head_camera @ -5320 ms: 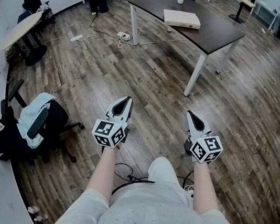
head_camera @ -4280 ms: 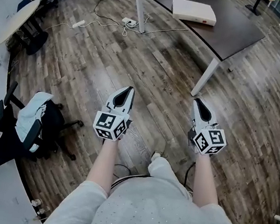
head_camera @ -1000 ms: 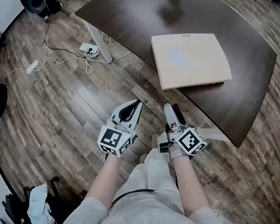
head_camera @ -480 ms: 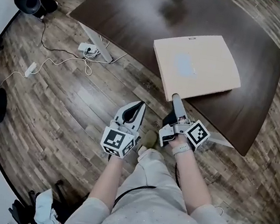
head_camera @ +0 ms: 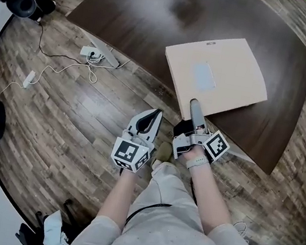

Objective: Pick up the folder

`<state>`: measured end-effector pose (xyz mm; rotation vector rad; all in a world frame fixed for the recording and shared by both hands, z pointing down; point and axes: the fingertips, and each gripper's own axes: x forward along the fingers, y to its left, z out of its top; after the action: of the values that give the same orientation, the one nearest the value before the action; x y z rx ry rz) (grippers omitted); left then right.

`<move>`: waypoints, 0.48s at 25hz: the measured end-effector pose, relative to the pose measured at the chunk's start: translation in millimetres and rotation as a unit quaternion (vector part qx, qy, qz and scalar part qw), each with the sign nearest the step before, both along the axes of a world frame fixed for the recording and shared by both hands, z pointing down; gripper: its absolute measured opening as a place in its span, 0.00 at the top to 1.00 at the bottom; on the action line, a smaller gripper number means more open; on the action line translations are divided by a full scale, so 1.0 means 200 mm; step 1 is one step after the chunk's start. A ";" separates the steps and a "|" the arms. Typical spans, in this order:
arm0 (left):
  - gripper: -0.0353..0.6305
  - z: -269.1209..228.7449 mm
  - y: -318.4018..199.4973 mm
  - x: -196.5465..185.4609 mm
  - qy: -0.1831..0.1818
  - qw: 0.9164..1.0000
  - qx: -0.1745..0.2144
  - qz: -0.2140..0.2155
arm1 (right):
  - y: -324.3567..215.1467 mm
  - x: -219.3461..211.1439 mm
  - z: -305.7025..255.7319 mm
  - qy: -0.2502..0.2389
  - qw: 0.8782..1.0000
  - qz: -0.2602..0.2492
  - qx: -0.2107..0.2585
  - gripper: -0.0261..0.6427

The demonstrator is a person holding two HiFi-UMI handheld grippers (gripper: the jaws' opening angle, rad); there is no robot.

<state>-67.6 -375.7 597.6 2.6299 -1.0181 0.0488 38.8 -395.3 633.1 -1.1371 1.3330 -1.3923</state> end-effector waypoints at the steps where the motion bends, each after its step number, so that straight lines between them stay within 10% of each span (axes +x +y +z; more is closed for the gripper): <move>1: 0.95 0.00 -0.01 0.00 0.001 1.000 -0.001 0.002 | -0.01 0.00 0.00 -0.006 1.000 0.002 0.001 0.30; 12: 0.95 0.00 -0.07 -0.06 -0.004 1.000 -0.005 0.005 | -0.03 -0.01 -0.02 -0.040 0.999 0.007 0.001 0.47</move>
<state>-79.9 -388.8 597.7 2.6287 -1.0047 0.0664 36.2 -400.4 629.9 -1.0751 1.2671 -1.4119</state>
